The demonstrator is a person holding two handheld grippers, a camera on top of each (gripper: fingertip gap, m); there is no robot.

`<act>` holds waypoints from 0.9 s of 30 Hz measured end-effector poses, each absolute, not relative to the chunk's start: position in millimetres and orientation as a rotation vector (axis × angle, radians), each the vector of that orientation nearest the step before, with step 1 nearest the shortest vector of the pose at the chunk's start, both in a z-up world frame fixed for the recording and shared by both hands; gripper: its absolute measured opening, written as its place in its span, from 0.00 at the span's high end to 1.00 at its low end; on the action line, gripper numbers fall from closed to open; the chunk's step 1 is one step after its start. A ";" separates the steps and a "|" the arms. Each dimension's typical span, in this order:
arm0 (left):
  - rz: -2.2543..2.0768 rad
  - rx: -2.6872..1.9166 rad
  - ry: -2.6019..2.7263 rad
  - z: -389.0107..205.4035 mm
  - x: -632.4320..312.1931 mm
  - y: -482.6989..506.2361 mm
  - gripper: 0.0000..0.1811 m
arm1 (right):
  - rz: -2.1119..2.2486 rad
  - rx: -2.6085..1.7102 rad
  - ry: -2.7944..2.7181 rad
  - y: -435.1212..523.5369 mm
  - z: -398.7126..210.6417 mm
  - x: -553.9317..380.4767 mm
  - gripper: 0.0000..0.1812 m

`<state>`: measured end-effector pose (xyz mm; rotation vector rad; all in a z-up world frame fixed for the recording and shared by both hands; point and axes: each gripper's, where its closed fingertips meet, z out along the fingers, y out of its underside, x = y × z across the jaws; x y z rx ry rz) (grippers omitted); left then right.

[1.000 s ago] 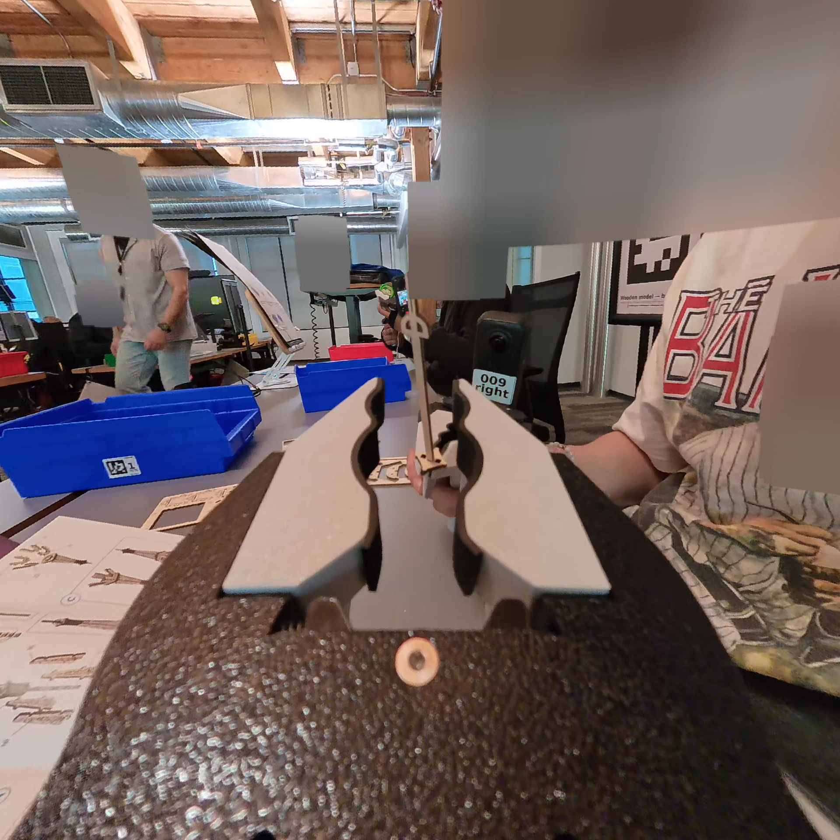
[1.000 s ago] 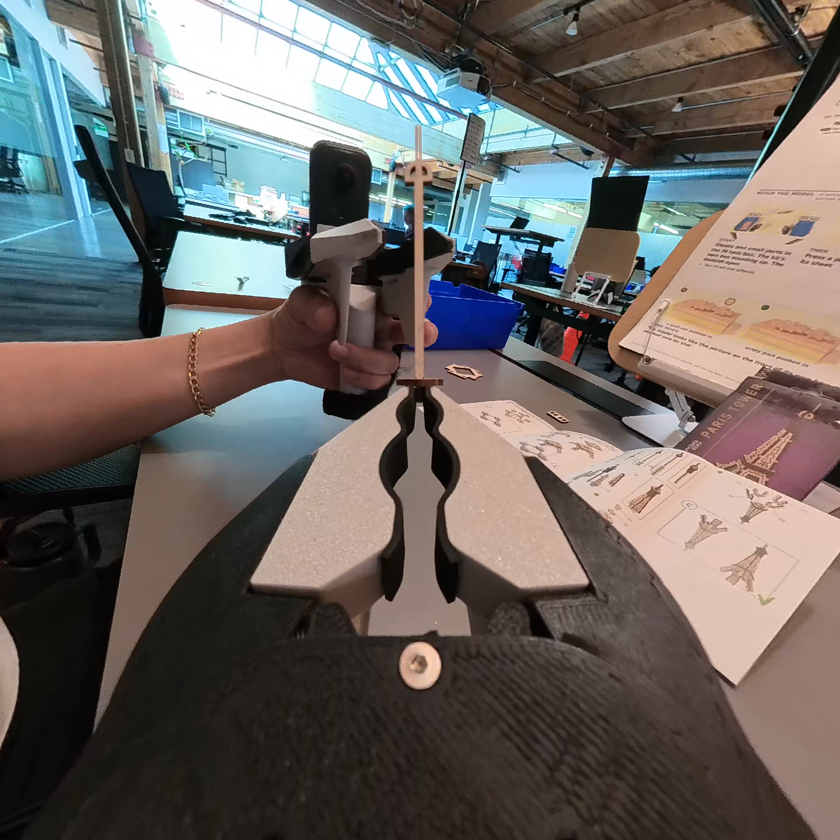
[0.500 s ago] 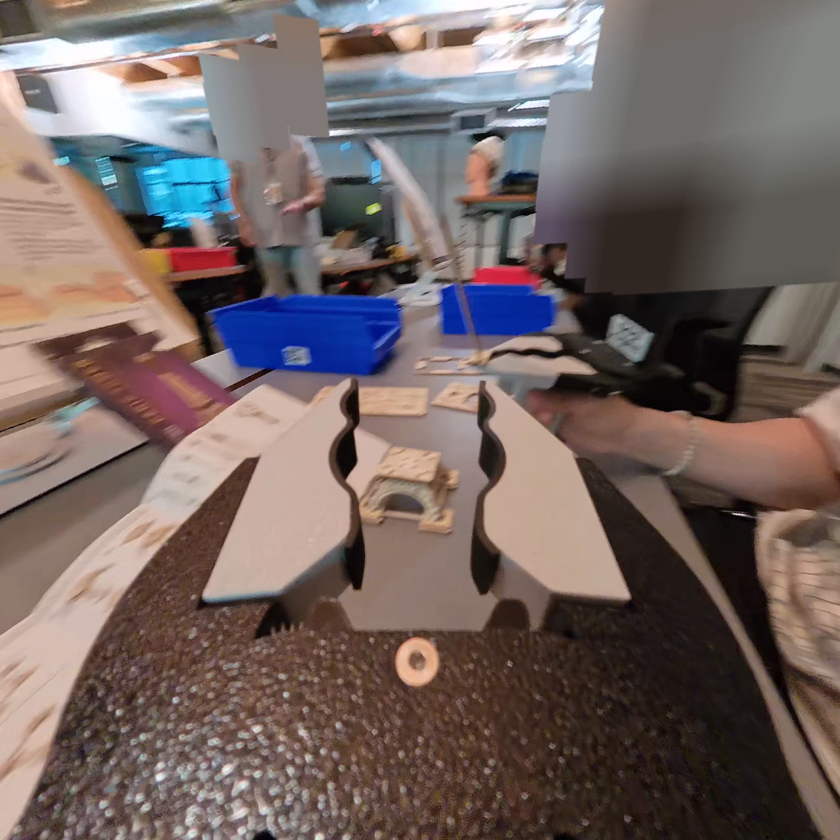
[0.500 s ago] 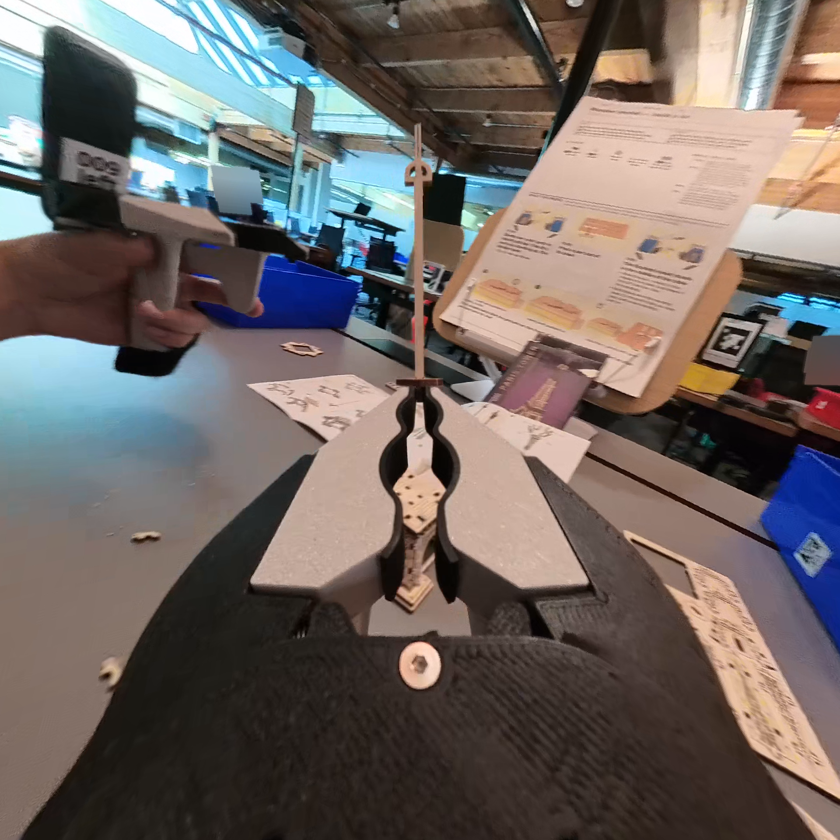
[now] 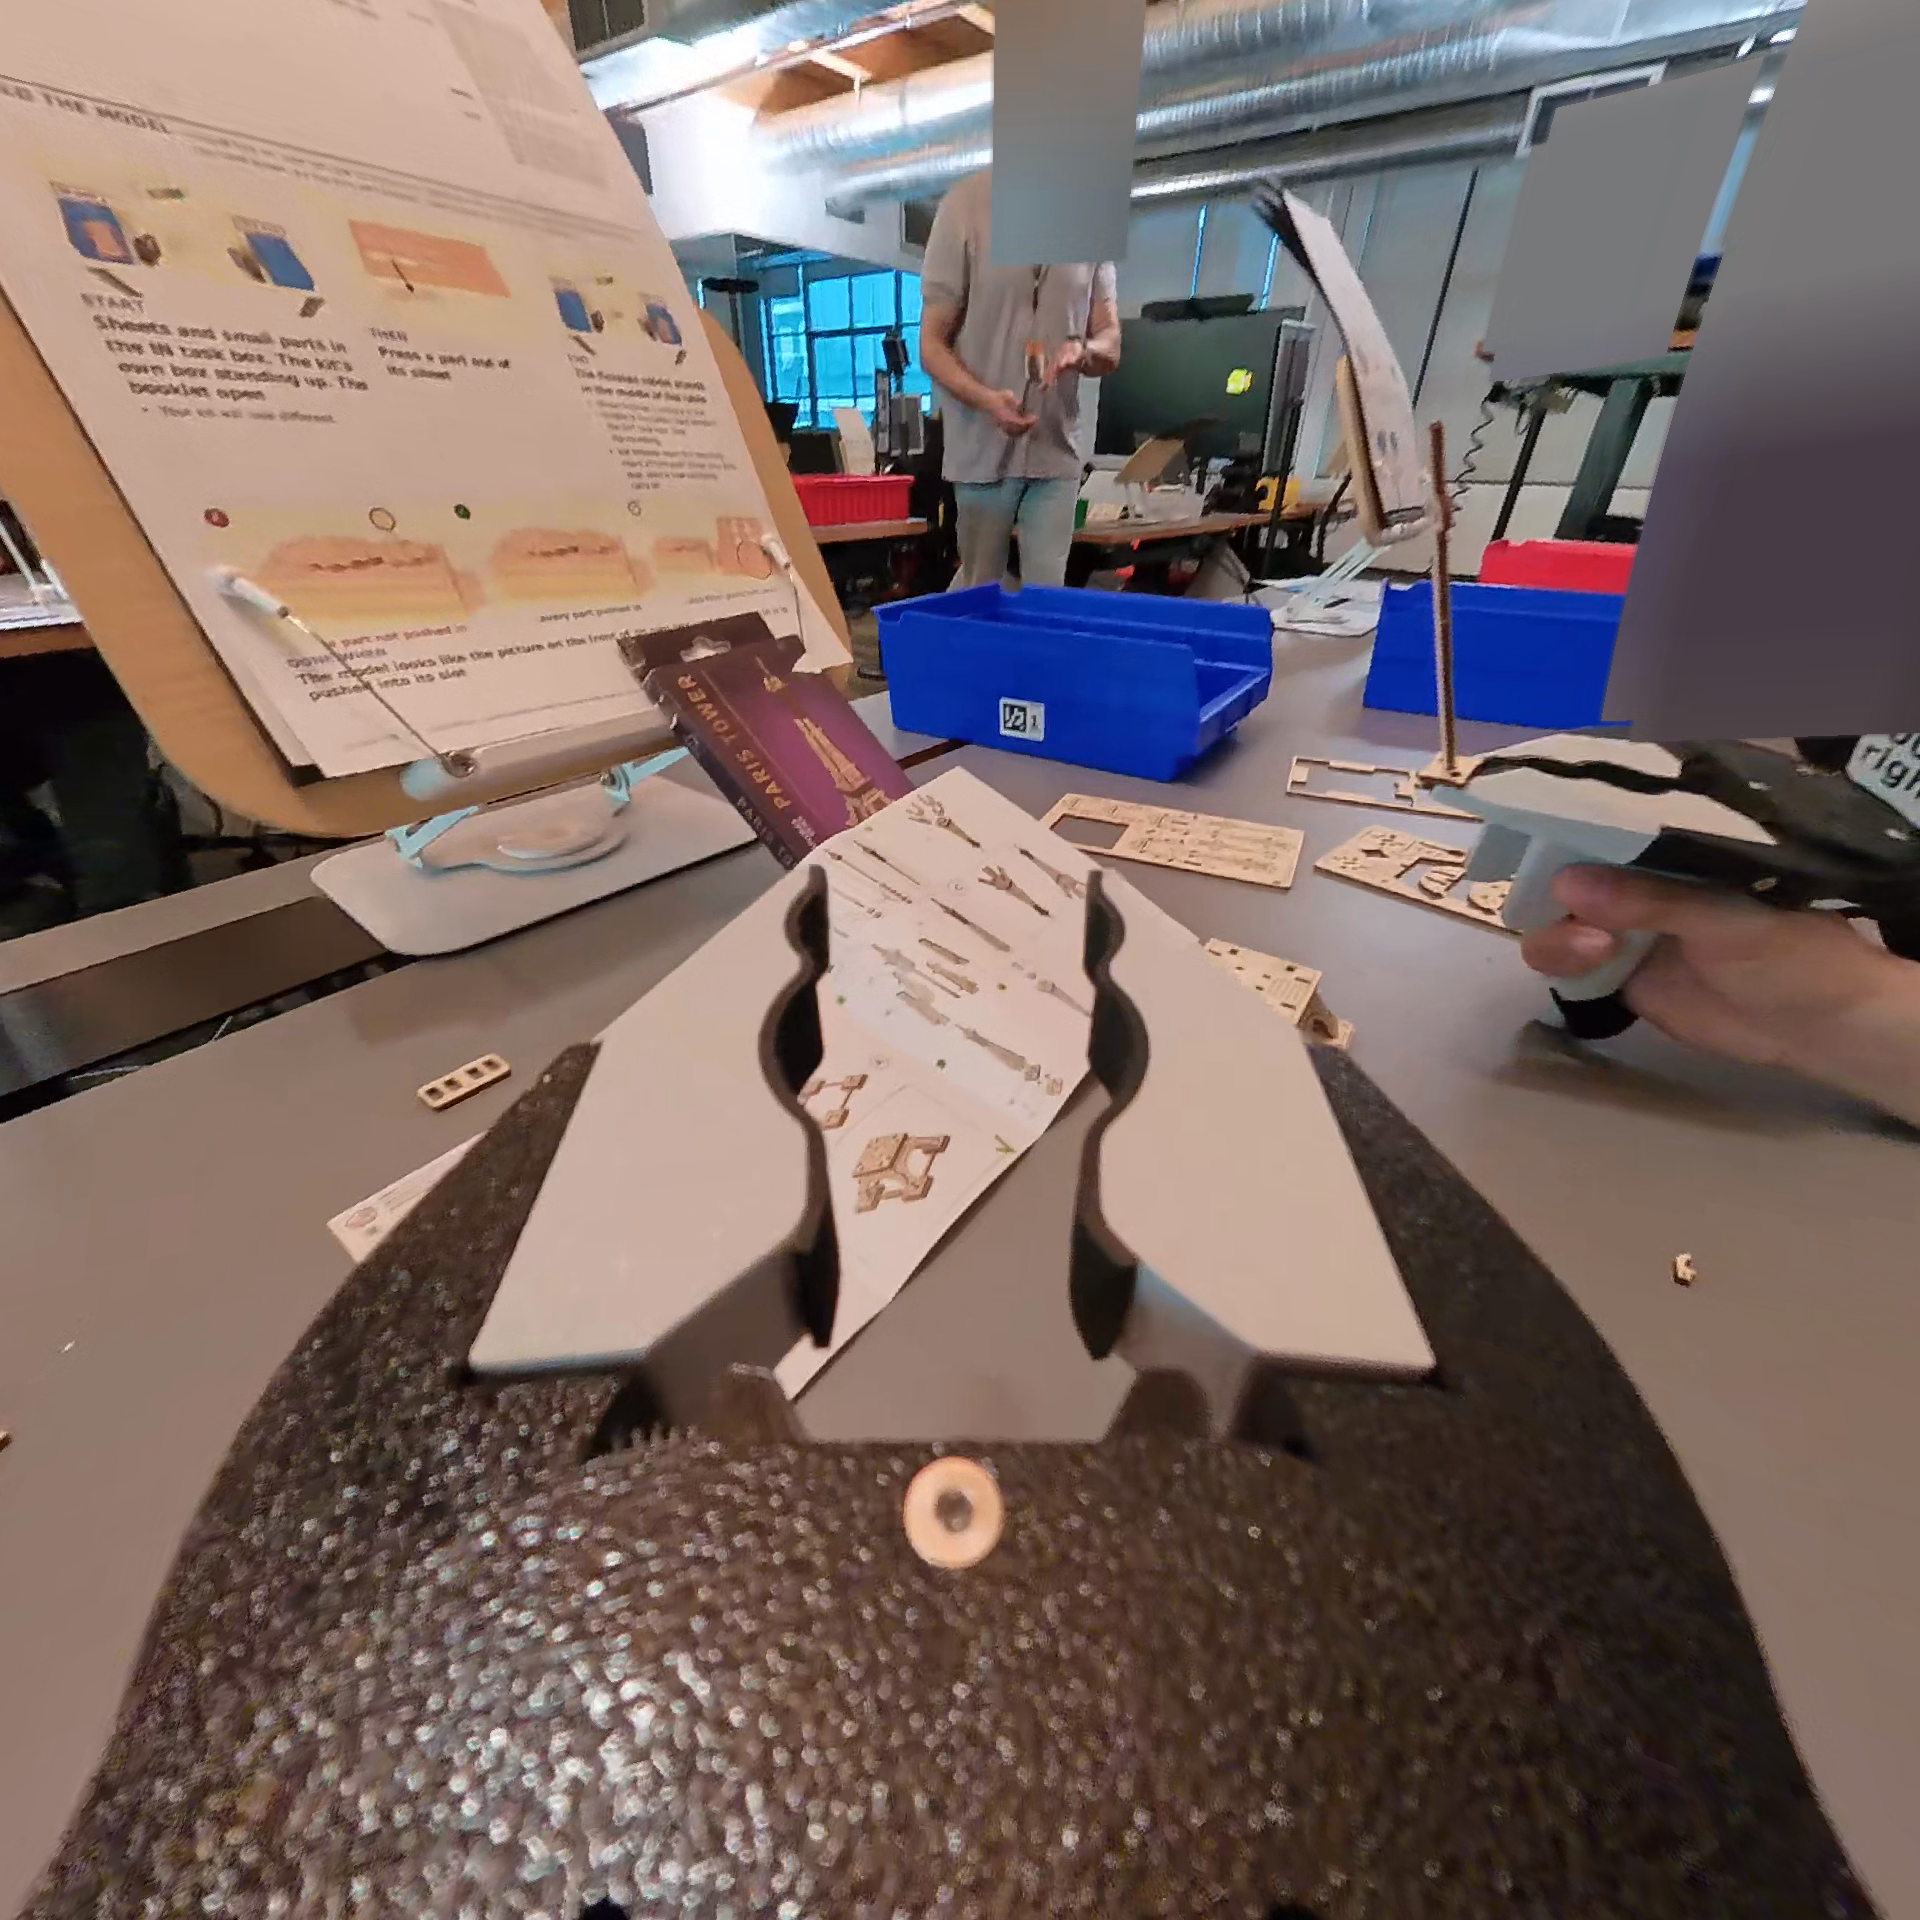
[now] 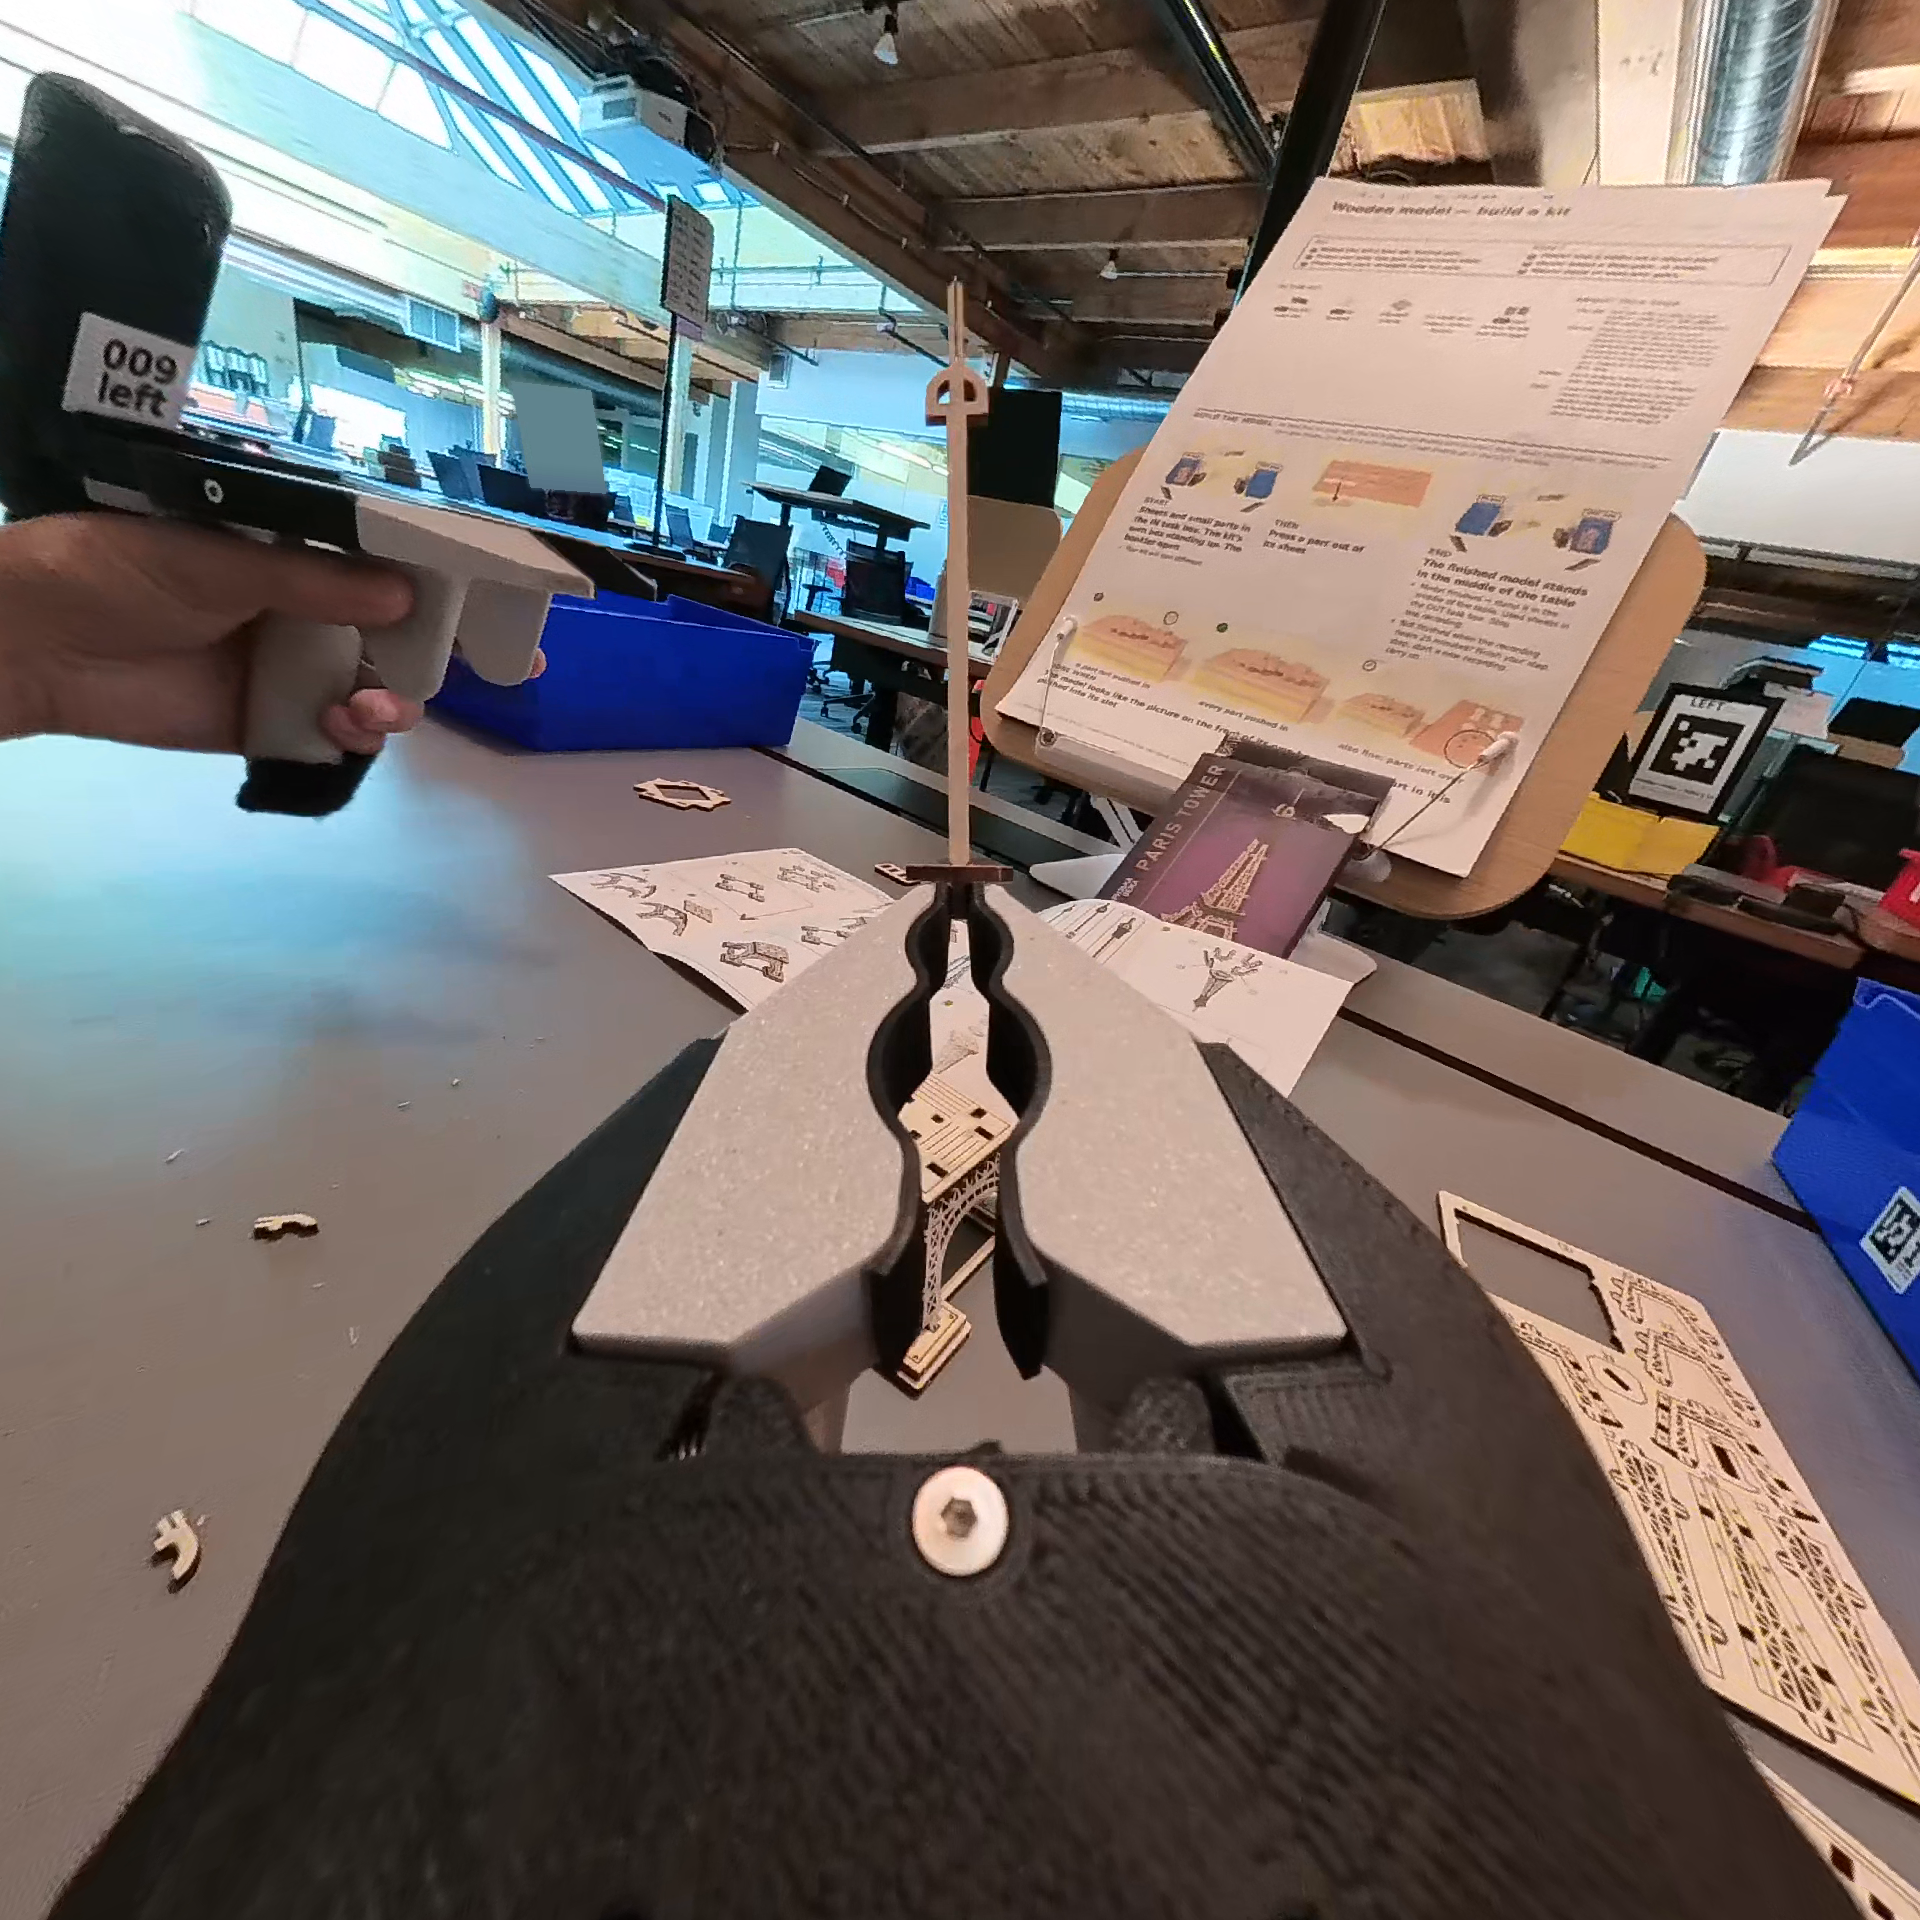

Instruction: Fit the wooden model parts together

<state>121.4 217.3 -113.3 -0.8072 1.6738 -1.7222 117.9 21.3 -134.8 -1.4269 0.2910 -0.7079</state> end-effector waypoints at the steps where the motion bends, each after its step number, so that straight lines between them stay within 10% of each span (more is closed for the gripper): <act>1: -1.733 -0.801 1.673 -112.8 121.1 215.4 0.75 | -0.706 -1.426 0.295 21.1 -134.8 118.4 1.00; 27: -1.796 -0.168 2.061 -107.8 48.1 127.8 0.80 | -0.476 -1.830 -0.027 47.2 -167.1 62.7 1.00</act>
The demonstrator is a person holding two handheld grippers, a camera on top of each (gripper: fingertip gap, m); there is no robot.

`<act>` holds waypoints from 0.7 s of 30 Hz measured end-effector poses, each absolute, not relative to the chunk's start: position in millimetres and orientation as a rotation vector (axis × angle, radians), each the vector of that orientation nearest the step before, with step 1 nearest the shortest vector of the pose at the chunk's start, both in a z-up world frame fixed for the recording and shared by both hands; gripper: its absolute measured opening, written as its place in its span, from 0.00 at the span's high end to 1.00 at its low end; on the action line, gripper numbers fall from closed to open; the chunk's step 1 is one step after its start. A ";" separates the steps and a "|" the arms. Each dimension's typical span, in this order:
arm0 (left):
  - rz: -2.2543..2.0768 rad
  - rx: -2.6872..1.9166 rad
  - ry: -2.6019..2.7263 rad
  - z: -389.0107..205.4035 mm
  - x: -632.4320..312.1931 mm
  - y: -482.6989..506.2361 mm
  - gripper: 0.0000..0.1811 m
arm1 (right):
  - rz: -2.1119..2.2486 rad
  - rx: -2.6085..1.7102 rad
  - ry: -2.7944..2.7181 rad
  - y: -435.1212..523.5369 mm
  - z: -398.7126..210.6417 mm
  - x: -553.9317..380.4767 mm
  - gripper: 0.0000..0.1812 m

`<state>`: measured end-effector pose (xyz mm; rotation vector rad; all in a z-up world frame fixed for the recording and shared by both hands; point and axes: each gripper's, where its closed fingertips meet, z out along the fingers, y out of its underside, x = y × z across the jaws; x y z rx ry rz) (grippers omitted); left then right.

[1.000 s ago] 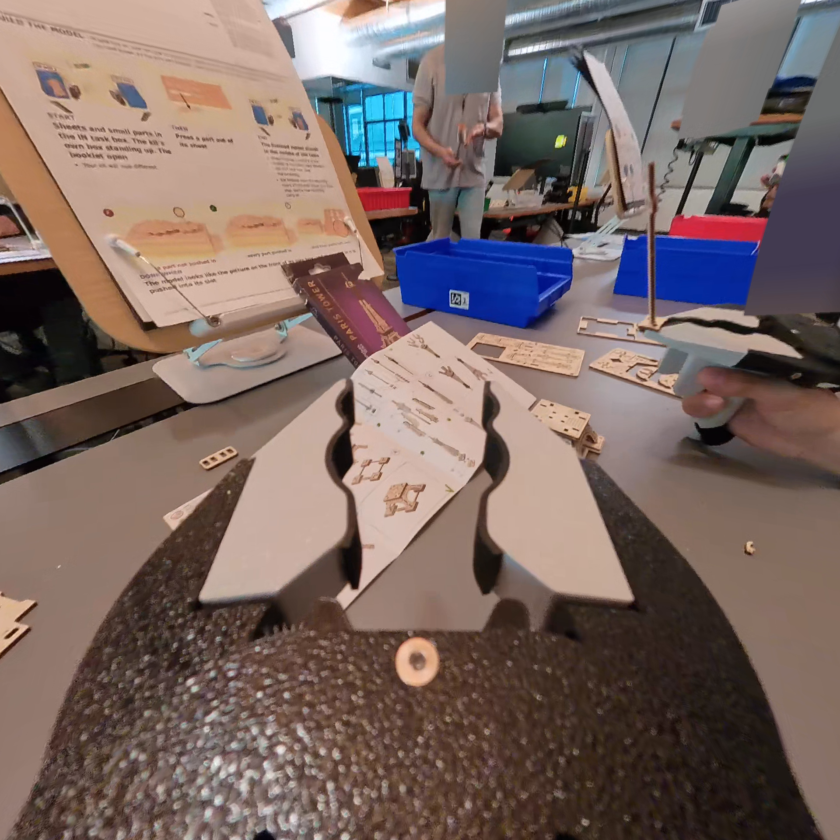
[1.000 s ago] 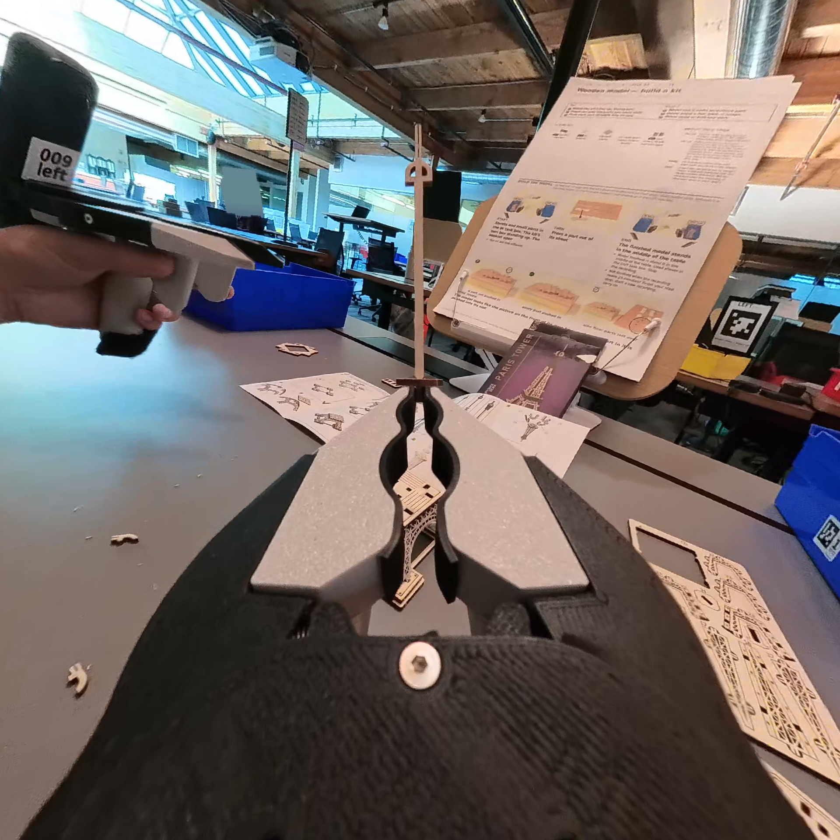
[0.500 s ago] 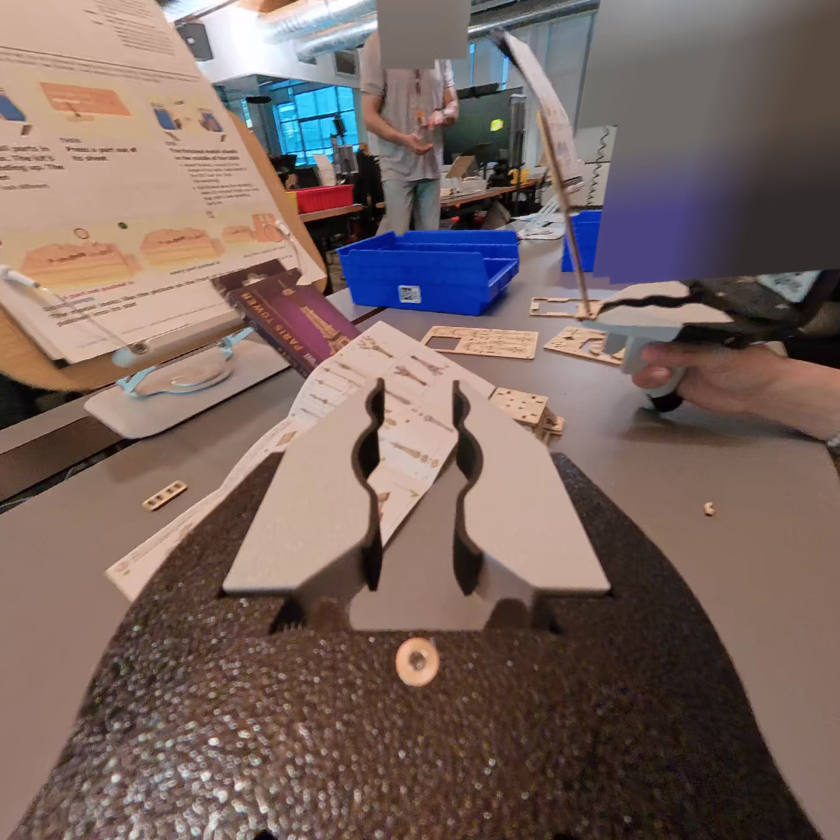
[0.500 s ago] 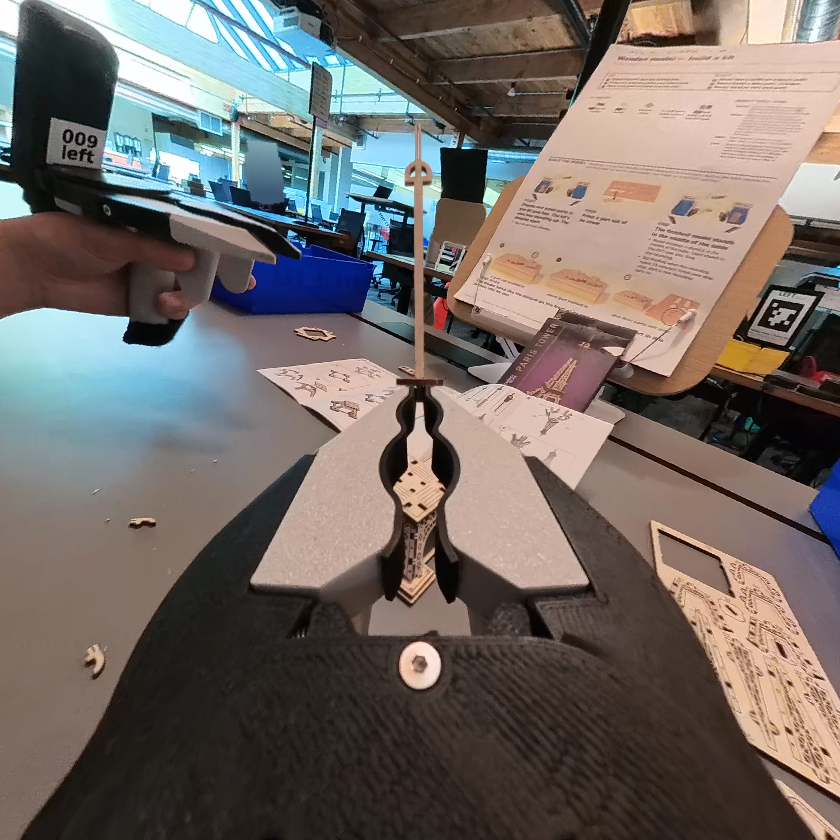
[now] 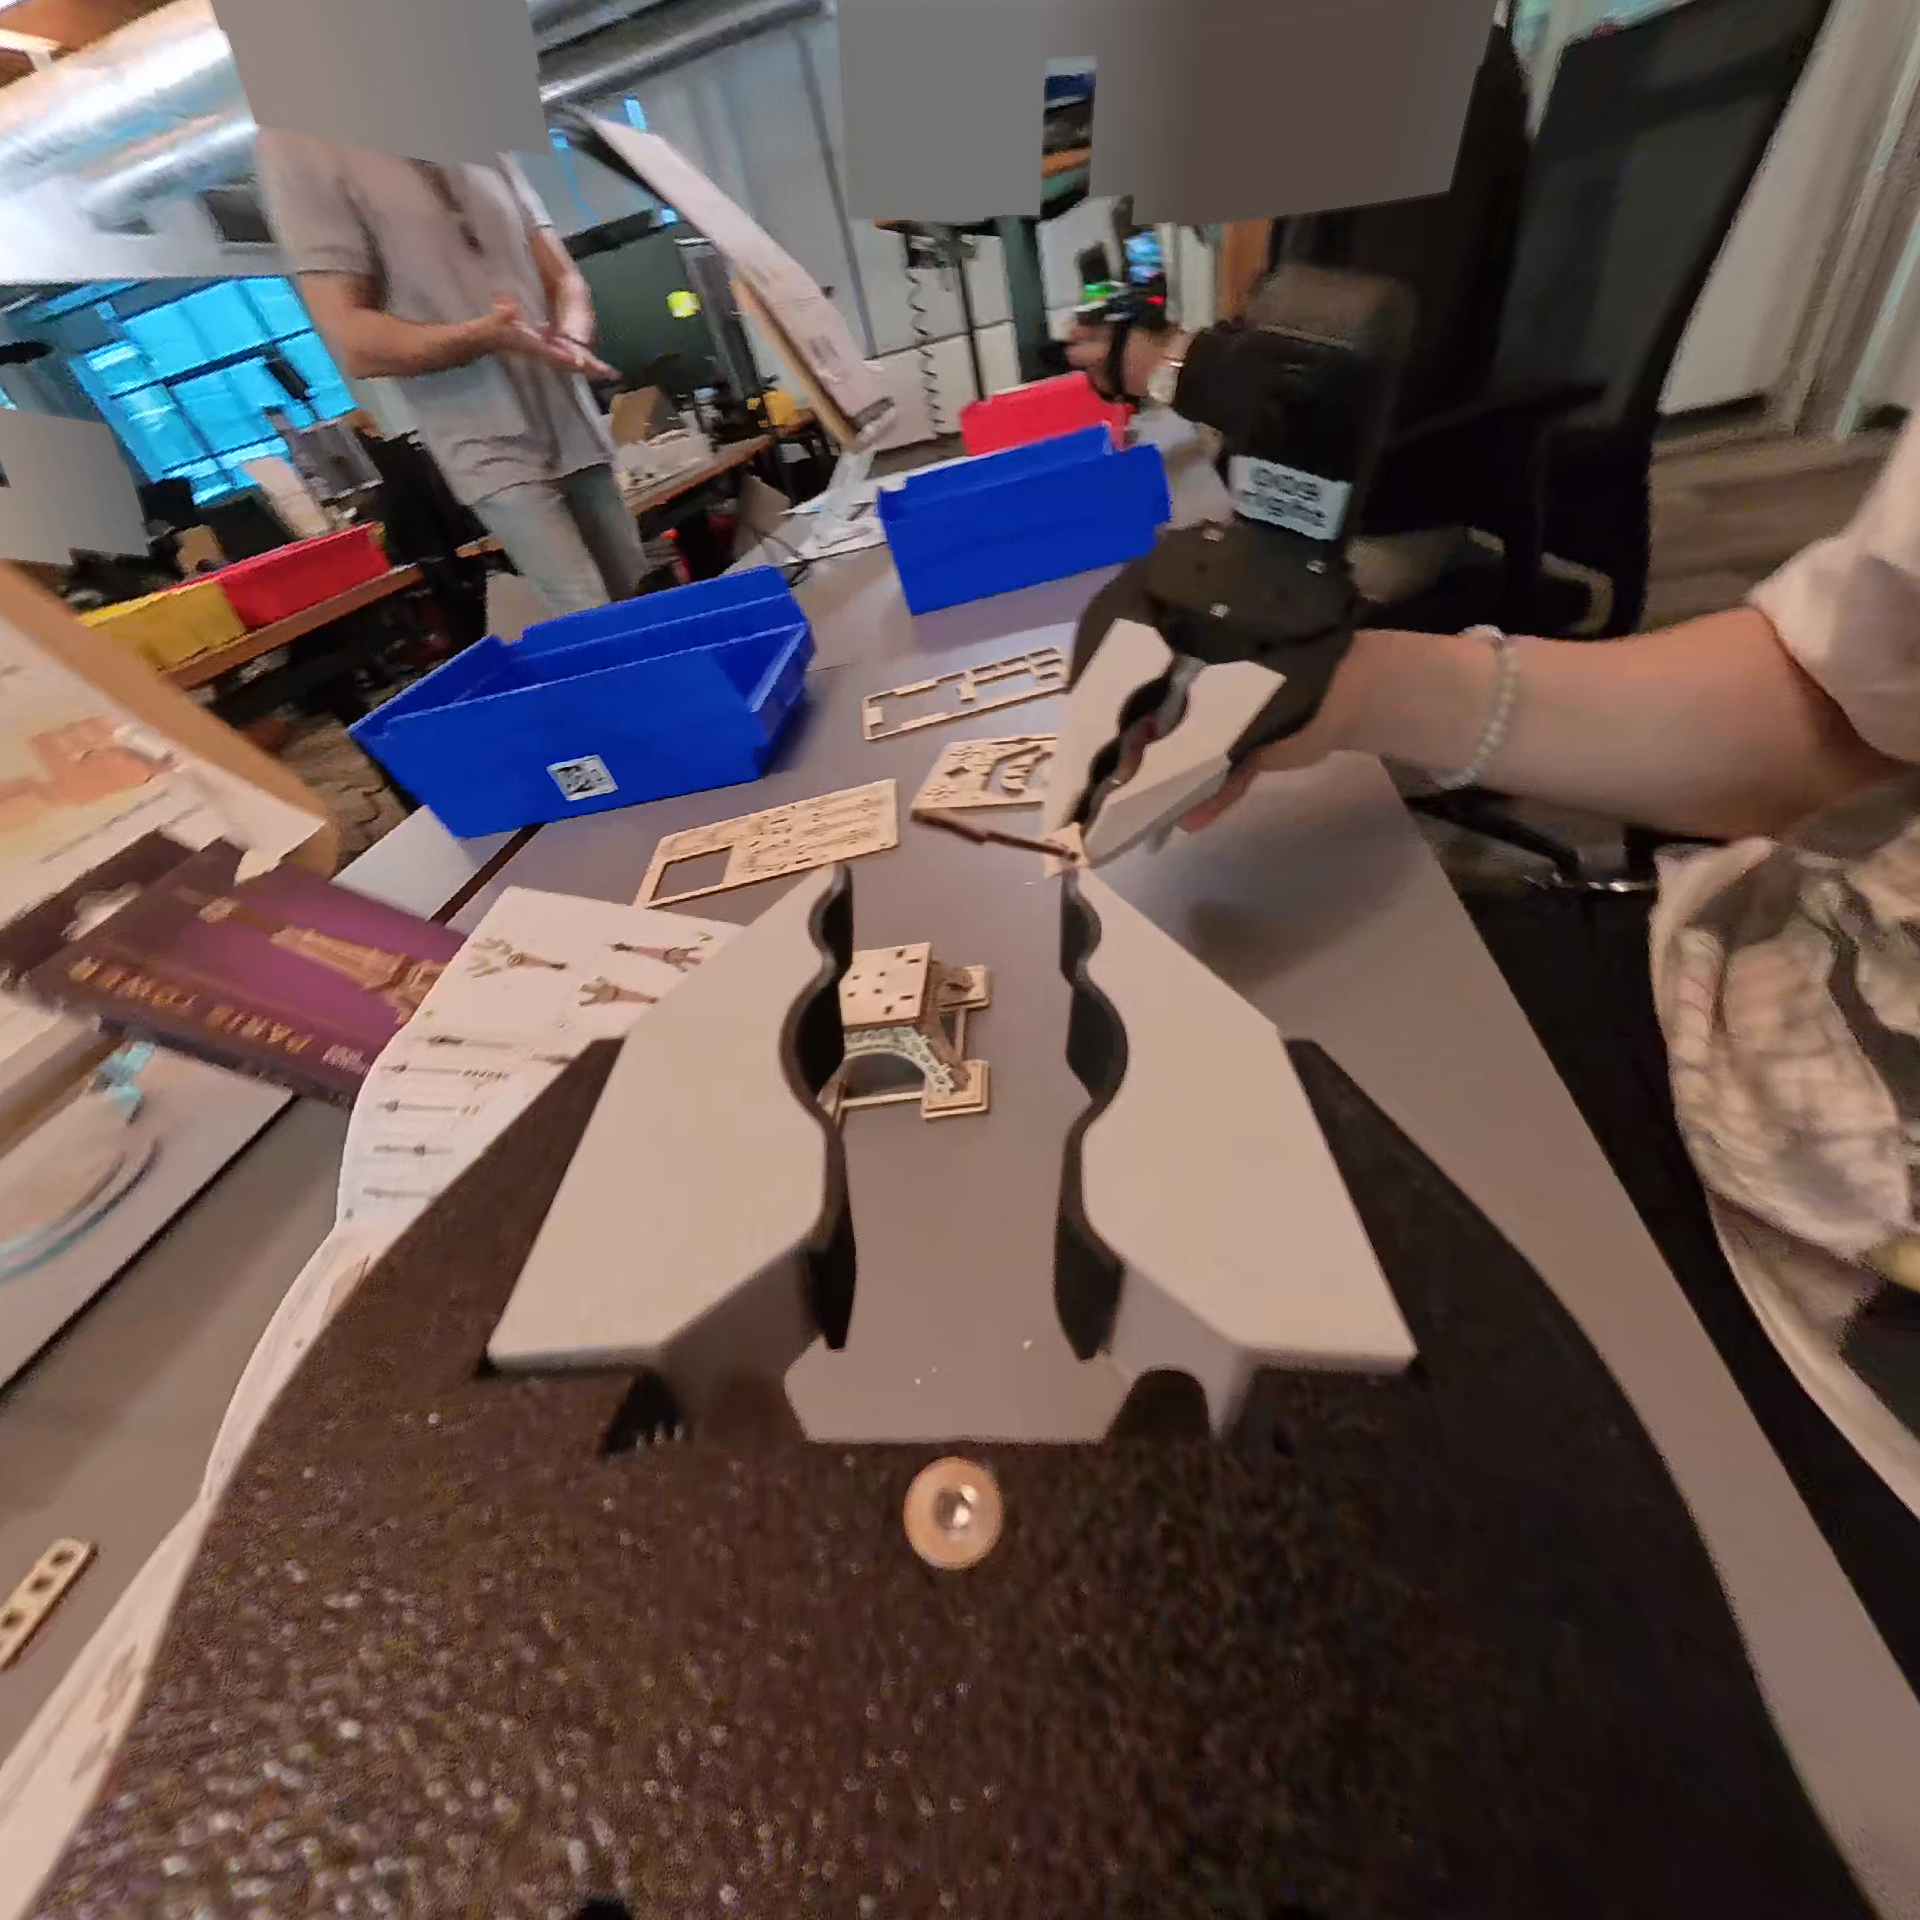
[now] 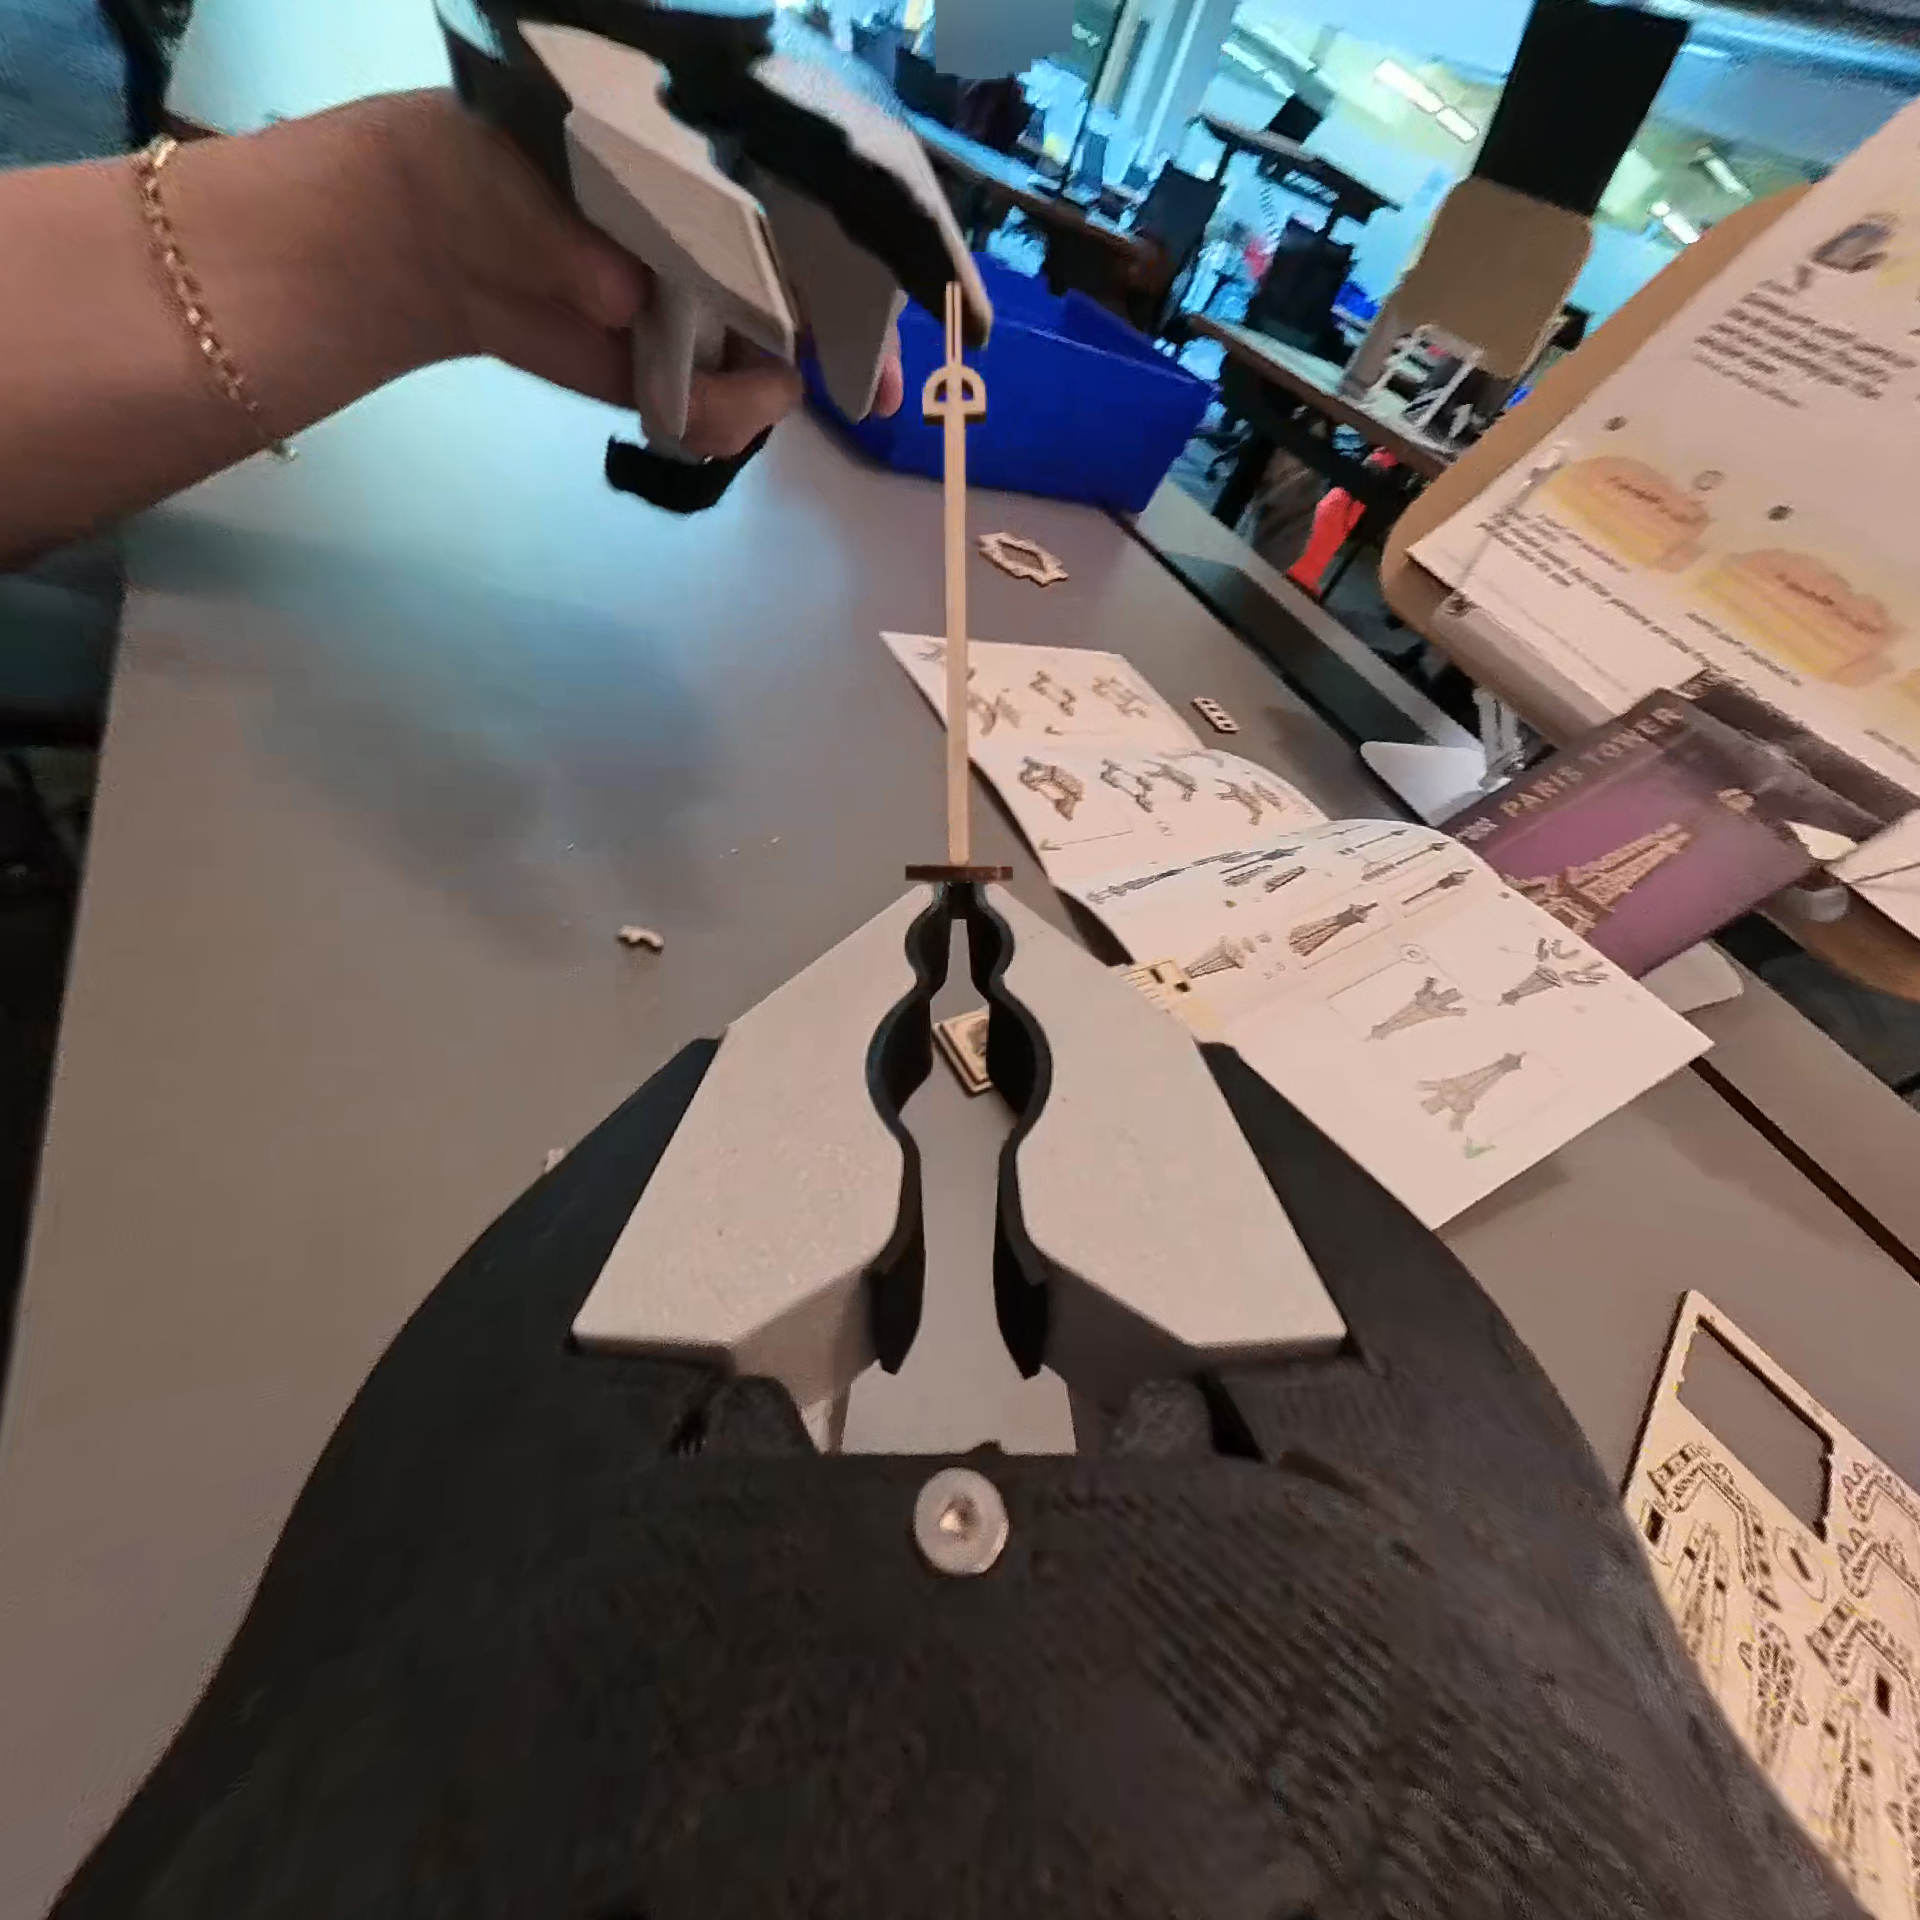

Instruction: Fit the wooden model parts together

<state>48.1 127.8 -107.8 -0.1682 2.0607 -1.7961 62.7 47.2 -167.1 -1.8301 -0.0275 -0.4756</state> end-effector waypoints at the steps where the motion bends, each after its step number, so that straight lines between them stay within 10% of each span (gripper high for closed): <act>1: -1.785 -0.120 2.077 -106.9 41.7 124.0 0.80 | -0.466 -1.843 -0.047 45.3 -167.7 59.0 1.00; 21: -1.527 0.215 2.228 -121.4 7.0 89.7 0.80 | -0.373 -1.986 -0.245 21.5 -172.2 25.3 1.00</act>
